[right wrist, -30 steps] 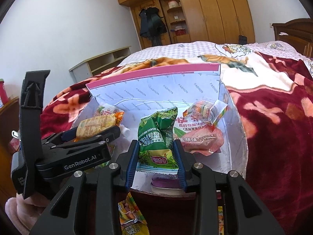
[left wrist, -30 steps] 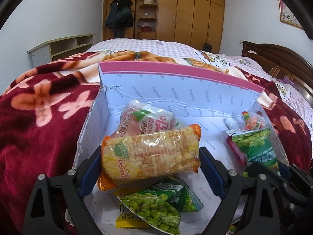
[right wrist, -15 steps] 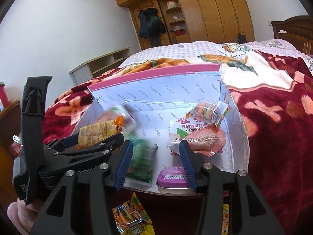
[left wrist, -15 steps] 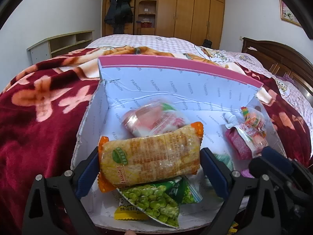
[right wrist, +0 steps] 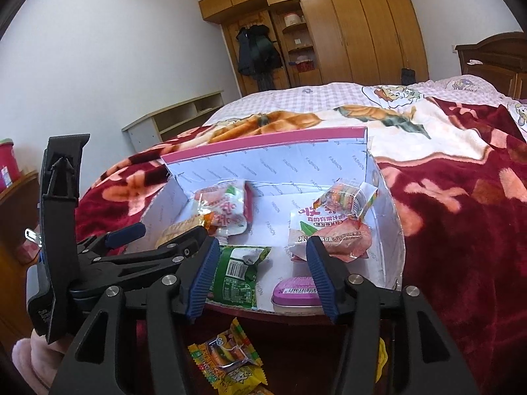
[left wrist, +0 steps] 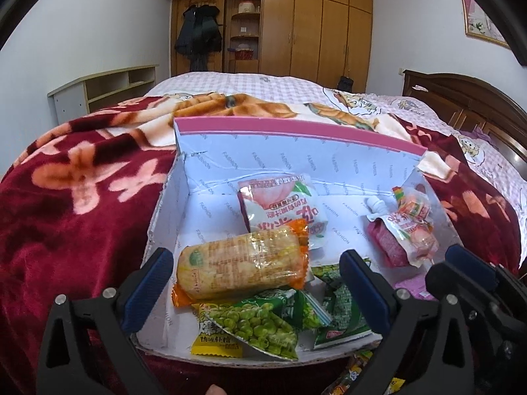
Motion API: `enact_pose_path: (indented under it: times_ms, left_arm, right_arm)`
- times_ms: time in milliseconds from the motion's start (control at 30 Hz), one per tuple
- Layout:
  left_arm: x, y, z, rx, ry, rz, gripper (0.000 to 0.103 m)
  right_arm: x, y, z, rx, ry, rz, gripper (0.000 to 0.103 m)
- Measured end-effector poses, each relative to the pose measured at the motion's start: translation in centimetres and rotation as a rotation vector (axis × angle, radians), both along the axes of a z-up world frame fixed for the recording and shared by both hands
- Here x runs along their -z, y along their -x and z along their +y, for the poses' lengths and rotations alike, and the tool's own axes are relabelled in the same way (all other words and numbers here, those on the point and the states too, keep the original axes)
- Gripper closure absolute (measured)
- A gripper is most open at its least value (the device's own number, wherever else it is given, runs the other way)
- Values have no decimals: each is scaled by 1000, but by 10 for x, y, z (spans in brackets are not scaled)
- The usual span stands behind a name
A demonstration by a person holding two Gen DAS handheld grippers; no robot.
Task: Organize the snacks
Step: 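Open both grippers to drop the cracker roll and green packet in the box, then grasp the rainbow-striped gummy candy packet on the blanket with the left gripper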
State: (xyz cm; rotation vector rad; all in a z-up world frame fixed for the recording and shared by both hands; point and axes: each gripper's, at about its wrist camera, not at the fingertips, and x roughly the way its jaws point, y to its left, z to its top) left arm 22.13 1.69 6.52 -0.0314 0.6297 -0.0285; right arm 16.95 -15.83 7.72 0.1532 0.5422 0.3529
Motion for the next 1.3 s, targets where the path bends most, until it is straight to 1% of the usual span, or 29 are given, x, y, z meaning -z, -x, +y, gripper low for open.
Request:
enact_pose_path:
  times_ms: [167, 600, 800, 1000, 1300]
  left_arm:
    - [-3, 7, -2, 4, -7, -5, 0]
    - [-7, 42, 5, 9, 40, 4, 0]
    - [-3, 63, -1, 18, 20, 13, 0]
    - [4, 78, -7, 33, 23, 28, 0]
    - [17, 84, -18, 52, 12, 64, 0]
  right_arm:
    - [-4, 8, -3, 4, -5, -12, 46]
    - [-9, 35, -15, 24, -31, -30, 46]
    - [-8, 51, -21, 37, -47, -30, 46]
    - [-2, 68, -25, 43, -44, -26, 46]
    - [16, 84, -37, 74, -47, 10, 46]
